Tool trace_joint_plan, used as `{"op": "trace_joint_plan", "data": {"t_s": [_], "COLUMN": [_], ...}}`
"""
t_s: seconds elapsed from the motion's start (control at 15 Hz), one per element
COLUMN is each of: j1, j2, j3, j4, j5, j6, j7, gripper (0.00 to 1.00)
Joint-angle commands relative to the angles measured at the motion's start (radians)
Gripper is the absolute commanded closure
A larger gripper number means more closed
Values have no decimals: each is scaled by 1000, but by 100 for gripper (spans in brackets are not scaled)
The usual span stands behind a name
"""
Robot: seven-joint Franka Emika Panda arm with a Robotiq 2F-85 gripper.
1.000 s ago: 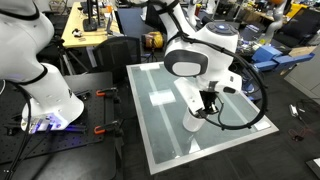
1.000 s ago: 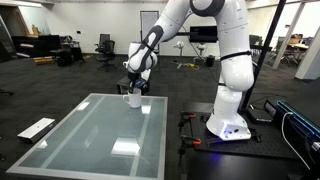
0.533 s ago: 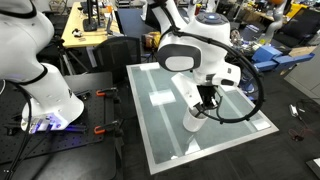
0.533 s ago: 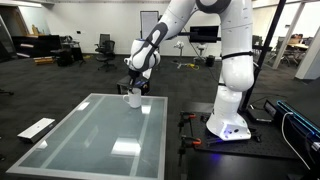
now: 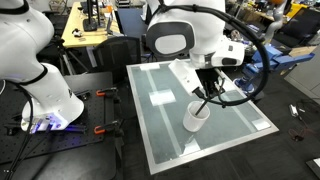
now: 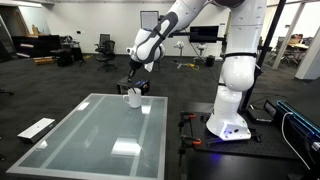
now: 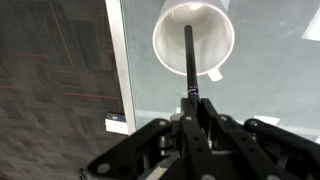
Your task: Remove the black pen from the mug and place it on the left side of the table
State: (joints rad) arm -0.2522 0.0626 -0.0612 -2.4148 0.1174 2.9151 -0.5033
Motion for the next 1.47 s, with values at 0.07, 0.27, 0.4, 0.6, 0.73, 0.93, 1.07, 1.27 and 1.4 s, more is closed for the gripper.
{"op": "trace_joint_plan", "data": {"t_s": [0.07, 0.27, 0.4, 0.6, 0.73, 0.93, 1.07, 1.27, 1.4], "j1": [12, 47, 93, 176, 210, 231, 223, 205, 206], "j2": [-116, -155, -178, -199, -204, -198, -190, -168, -152], "j3": [19, 33, 35, 16, 10, 7, 11, 24, 31], "j4": [-81, -94, -88, -60, -48, -34, -28, -17, -13], "j5": [73, 173, 271, 419, 479, 510, 488, 425, 395], "j6": [112, 161, 163, 115, 87, 33, -14, -82, -91], "j7": [-44, -105, -175, -301, -362, -415, -415, -366, -349], "gripper": [97, 97, 97, 97, 97, 97, 97, 97, 97]}}
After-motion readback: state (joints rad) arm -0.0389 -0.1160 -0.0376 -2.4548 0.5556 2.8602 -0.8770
